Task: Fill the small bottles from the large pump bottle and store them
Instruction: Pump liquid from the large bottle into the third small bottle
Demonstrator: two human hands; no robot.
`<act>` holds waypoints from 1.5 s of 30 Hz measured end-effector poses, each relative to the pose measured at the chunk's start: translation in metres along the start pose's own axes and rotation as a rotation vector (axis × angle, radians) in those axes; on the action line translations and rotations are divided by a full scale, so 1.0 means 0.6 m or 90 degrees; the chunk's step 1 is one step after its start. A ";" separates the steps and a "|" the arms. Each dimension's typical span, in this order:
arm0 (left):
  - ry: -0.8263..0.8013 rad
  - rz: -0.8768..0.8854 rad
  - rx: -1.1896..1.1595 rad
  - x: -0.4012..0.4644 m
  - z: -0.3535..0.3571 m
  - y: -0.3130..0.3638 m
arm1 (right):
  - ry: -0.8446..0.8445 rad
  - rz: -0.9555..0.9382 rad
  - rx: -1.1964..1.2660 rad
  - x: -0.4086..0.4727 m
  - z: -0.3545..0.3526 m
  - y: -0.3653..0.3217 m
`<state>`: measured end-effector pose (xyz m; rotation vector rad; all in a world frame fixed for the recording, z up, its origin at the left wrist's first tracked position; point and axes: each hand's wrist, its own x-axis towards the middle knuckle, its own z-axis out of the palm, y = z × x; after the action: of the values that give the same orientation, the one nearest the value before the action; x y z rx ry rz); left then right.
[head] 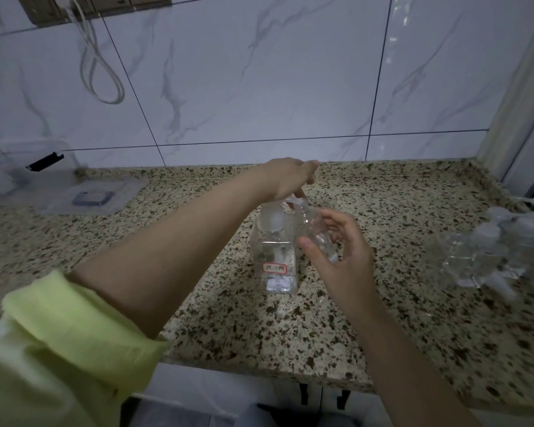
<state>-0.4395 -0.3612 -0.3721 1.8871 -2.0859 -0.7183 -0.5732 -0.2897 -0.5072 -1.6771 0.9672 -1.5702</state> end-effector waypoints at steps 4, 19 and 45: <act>-0.018 -0.006 0.011 0.002 0.001 -0.004 | -0.010 -0.007 -0.011 0.000 -0.001 -0.001; 0.014 0.002 0.011 0.002 0.003 -0.009 | -0.012 0.010 -0.015 -0.001 0.001 -0.004; 0.024 0.005 -0.008 0.006 0.003 -0.006 | -0.007 -0.019 -0.028 0.000 0.001 0.003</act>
<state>-0.4375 -0.3648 -0.3759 1.8694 -2.0599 -0.6866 -0.5728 -0.2907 -0.5085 -1.7355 0.9814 -1.5671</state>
